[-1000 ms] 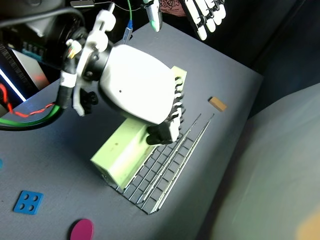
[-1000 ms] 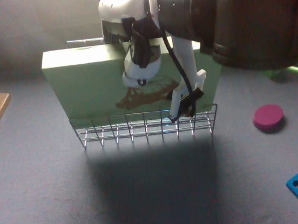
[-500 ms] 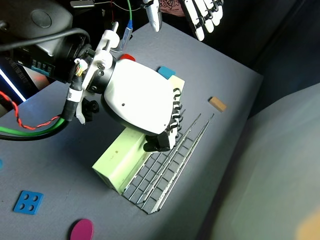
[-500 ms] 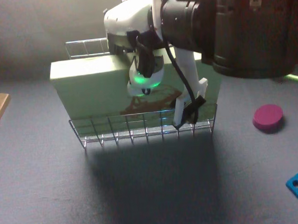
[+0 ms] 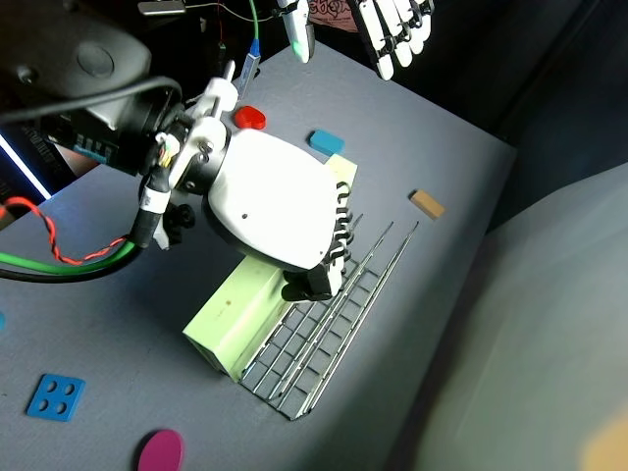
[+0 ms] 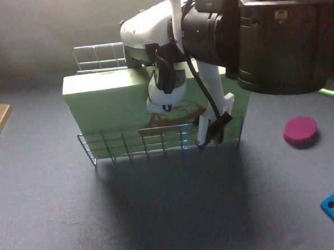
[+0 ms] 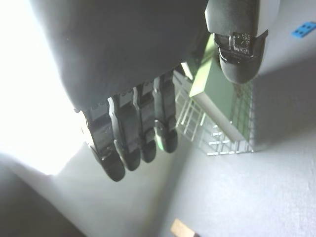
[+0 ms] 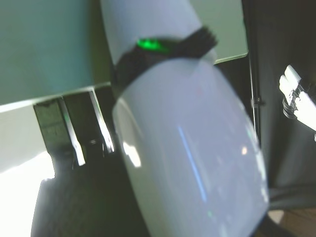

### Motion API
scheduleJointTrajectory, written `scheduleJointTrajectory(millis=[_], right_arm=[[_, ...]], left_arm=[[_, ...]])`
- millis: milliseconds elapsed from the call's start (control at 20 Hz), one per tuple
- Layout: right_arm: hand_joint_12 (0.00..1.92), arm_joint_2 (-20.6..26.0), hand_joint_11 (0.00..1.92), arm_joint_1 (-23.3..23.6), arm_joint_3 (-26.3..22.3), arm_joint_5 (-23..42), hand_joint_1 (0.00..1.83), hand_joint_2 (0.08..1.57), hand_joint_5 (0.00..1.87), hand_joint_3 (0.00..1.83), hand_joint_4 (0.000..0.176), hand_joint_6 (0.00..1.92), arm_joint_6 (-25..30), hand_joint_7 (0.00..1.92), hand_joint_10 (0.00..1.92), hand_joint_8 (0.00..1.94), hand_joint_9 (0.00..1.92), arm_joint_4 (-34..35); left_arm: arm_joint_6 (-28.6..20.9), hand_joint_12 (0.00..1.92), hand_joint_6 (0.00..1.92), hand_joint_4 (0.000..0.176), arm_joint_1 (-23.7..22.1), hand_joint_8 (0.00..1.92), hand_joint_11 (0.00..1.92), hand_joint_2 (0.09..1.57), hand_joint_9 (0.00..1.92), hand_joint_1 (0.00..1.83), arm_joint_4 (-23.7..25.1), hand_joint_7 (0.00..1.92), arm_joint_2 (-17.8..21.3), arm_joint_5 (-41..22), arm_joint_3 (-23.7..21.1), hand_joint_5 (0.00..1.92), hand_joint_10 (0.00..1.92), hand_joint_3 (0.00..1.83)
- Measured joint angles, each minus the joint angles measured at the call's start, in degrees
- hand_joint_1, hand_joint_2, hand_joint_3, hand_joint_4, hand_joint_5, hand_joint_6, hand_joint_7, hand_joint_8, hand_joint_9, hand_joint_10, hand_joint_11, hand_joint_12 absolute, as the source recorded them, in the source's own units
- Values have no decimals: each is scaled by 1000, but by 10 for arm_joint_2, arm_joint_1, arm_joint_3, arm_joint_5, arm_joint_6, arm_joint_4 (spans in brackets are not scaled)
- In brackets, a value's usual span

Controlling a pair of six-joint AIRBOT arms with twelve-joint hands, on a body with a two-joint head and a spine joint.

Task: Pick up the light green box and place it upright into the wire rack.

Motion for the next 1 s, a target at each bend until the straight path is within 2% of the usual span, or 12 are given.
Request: scheduleJointTrajectory(millis=[100,300,400,500,550,600,650,700,800,900,950,1000], right_arm=[[1297,0,818,-1,0,-1,1237,1137,912,0,0,946,0,987,1048,1170,947,0],[1280,0,844,-1,0,-1,1230,1133,922,0,0,945,0,994,986,1152,979,-2],[1325,0,827,-1,0,-2,1361,1141,863,1,0,969,0,932,1318,1118,890,-2],[1383,0,792,-1,0,-3,1225,1138,896,0,0,1006,0,992,1028,1121,928,-2],[1400,0,781,-1,0,-3,1337,1138,866,5,0,997,-1,960,1292,1065,884,-2],[1426,0,766,-1,0,-3,1358,1144,863,0,0,1004,-1,940,1360,1071,861,-2],[1424,1,766,0,0,-3,1239,1143,898,2,0,1006,-2,954,1137,1142,856,-1],[1429,1,760,0,0,-3,1338,1145,875,2,0,1003,-7,924,1326,1093,858,2],[1409,1,730,1,0,-2,1199,1161,864,0,0,1083,-12,924,951,1166,832,9],[1407,1,717,2,0,-4,1188,1169,844,1,7,1123,-13,908,895,1181,828,10],[1397,1,623,2,0,-4,1087,1177,845,0,0,1174,-13,790,769,698,746,10],[1397,1,623,2,0,-4,1087,1177,845,0,0,1174,-14,790,769,698,746,10]], left_arm=[[0,321,16,5,0,11,0,1128,85,0,1,131,0,0,0,248,6,0],[0,423,11,1,0,8,0,1140,121,0,1,171,0,0,0,290,9,2],[0,514,8,4,0,11,0,1168,171,13,1,221,0,0,0,309,15,6],[0,585,13,14,0,16,0,1154,220,64,1,283,0,0,0,354,18,0],[0,561,5,21,0,8,0,1147,212,68,1,280,0,0,0,341,10,0],[0,538,2,24,0,3,0,1144,202,70,1,262,0,0,0,337,3,0],[0,481,0,25,0,0,0,1145,166,71,1,224,0,1,0,312,0,0],[0,415,0,26,0,0,0,1148,127,62,1,188,0,1,0,285,0,0],[0,399,2,27,0,3,0,1142,119,61,1,186,0,1,0,283,3,0],[0,429,4,26,0,4,0,1143,131,61,1,195,0,1,0,290,6,0],[0,518,7,25,0,6,0,1150,169,15,1,222,0,2,0,315,12,2],[0,518,7,25,-1,6,0,1150,169,15,1,222,0,3,0,315,12,2]])
